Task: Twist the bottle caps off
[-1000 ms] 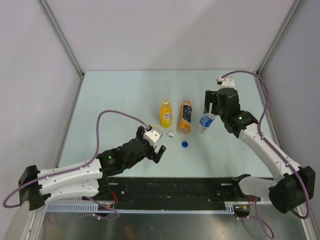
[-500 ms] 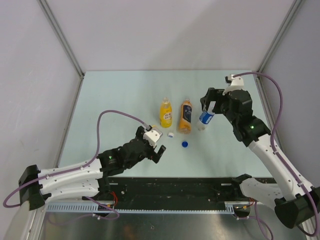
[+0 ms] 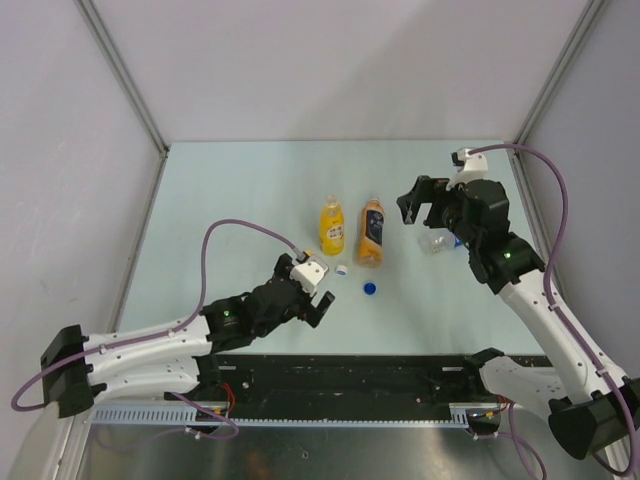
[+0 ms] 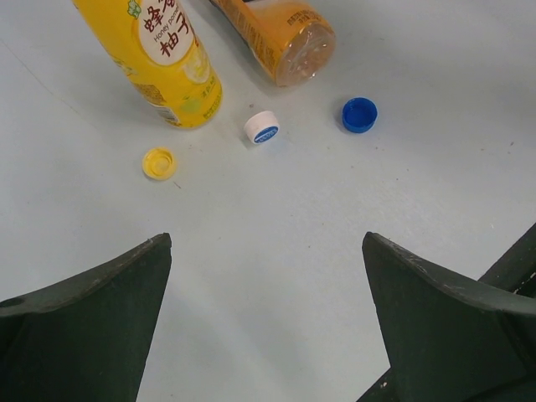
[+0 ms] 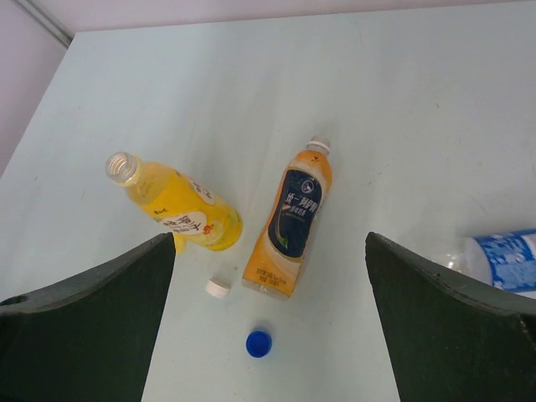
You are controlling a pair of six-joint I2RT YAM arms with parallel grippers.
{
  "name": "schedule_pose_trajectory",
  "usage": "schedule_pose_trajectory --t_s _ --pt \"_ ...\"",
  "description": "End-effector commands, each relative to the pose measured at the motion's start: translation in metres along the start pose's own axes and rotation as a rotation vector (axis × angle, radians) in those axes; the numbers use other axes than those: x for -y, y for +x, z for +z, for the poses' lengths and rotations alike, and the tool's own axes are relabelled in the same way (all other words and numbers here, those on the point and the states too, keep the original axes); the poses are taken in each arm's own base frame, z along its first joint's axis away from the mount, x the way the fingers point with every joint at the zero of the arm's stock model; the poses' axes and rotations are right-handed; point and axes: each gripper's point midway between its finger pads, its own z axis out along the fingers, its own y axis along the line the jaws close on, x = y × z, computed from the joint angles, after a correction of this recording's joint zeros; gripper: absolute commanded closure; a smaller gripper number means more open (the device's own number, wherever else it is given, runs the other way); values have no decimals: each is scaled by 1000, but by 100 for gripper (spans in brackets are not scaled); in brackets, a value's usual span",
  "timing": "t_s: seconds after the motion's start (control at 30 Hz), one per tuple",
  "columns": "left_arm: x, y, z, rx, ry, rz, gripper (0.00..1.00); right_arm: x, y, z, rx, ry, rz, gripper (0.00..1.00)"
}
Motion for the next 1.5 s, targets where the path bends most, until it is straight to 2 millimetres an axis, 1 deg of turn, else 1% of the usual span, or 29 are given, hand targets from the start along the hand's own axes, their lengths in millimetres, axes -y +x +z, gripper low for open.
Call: schedule_pose_trajectory --t_s 0.0,0.17,0.27,0.33,0.4,0.5,0.63,0.7,0.8,0.87,0.93,1.1,1.17,1.27,1.37,1.47 --pt "-2 -16 1 33 -24 -31 1 -10 -13 2 30 -45 16 1" --pt "-1 -11 4 14 -20 -26 1 -9 -10 5 22 -46 17 1" --pt "1 -4 10 -17 4 -37 1 -8 -6 10 6 -40 15 1" --pt "3 4 18 -57 47 -68 1 -6 -1 13 -12 -34 15 1" --pt "-1 16 27 -109 69 -128 1 -4 5 18 -32 -26 14 1" --pt "-13 35 38 -186 60 -228 1 -1 14 25 -66 -11 10 1" --pt "-37 57 48 -259 14 -404 1 10 28 35 -110 29 4 1" --pt "-52 65 50 -276 -21 -489 1 14 34 39 -121 39 11 1" --pt "-73 70 49 -272 -82 -576 1 19 39 44 -123 24 44 1" --pt "-85 68 47 -248 -125 -606 1 26 41 46 -126 24 63 1" --pt "-96 58 42 -200 -175 -617 1 35 44 47 -134 44 69 1" --pt "-111 21 22 -43 -209 -588 1 58 47 39 -121 104 83 1" --pt "-117 5 11 25 -222 -569 1 64 49 35 -105 112 103 1" --pt "-124 -12 -6 113 -240 -536 1 71 49 30 -76 121 125 1" --pt "-131 -18 -19 170 -273 -516 1 77 46 26 -49 147 128 1" --pt "-135 -19 -26 209 -295 -493 1 85 46 21 -21 183 114 1"
